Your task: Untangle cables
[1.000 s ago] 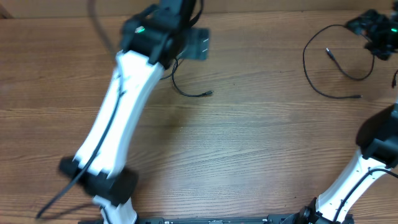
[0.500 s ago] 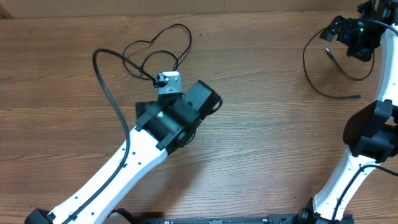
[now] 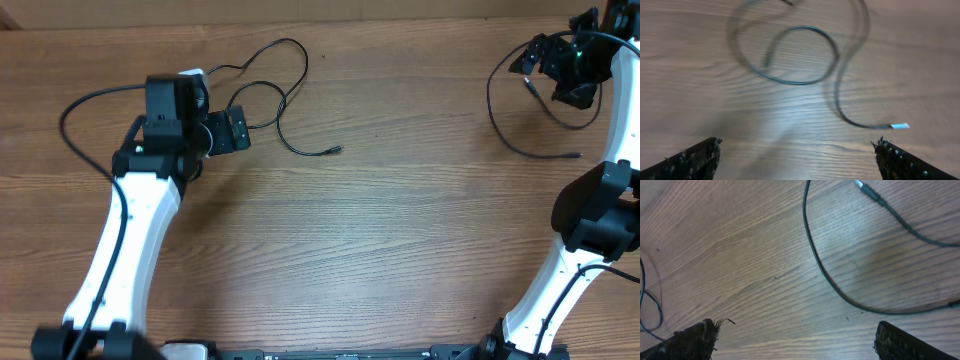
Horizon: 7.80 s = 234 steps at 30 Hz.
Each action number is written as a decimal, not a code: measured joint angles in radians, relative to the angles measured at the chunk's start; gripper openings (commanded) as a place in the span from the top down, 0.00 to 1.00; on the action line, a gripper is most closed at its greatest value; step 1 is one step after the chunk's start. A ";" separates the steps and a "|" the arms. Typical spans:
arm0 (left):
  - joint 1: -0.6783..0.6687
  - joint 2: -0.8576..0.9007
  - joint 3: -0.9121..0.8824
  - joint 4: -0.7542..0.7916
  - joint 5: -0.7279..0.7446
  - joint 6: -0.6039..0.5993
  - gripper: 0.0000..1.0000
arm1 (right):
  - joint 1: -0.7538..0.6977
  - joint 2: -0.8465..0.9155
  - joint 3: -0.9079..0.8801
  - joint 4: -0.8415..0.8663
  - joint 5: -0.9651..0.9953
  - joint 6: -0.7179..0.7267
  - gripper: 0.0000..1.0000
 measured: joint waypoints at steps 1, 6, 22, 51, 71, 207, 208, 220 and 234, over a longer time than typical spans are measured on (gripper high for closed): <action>0.006 0.027 0.000 0.007 0.043 0.035 0.00 | 0.002 0.000 0.000 -0.006 0.000 0.000 0.00; 0.009 0.167 -0.002 0.043 0.196 0.186 0.01 | 0.048 0.000 0.000 -0.035 0.000 0.001 0.00; -0.086 0.266 0.096 0.127 0.151 0.257 0.00 | 0.221 0.000 0.000 -0.039 -0.003 0.000 0.00; -0.207 0.663 0.573 -0.126 0.025 0.310 0.00 | 0.221 0.000 0.000 -0.031 0.030 0.000 0.00; -0.194 0.755 0.573 -0.144 -0.060 0.272 0.61 | 0.221 0.000 0.000 -0.046 0.080 0.000 0.00; -0.358 0.659 1.925 -0.751 0.147 -0.005 0.00 | 0.189 -0.286 0.007 0.555 -0.001 -0.094 0.96; -0.358 0.659 1.925 -0.761 0.130 -0.005 0.01 | 0.168 -0.286 0.007 0.547 0.037 -0.079 0.96; -0.358 0.659 1.906 -0.776 0.048 -0.001 0.01 | 0.004 -0.344 0.002 0.348 0.232 -0.007 0.96; -0.358 0.659 1.899 -0.765 0.045 -0.001 0.01 | 0.006 -0.701 0.003 0.008 0.380 0.004 0.96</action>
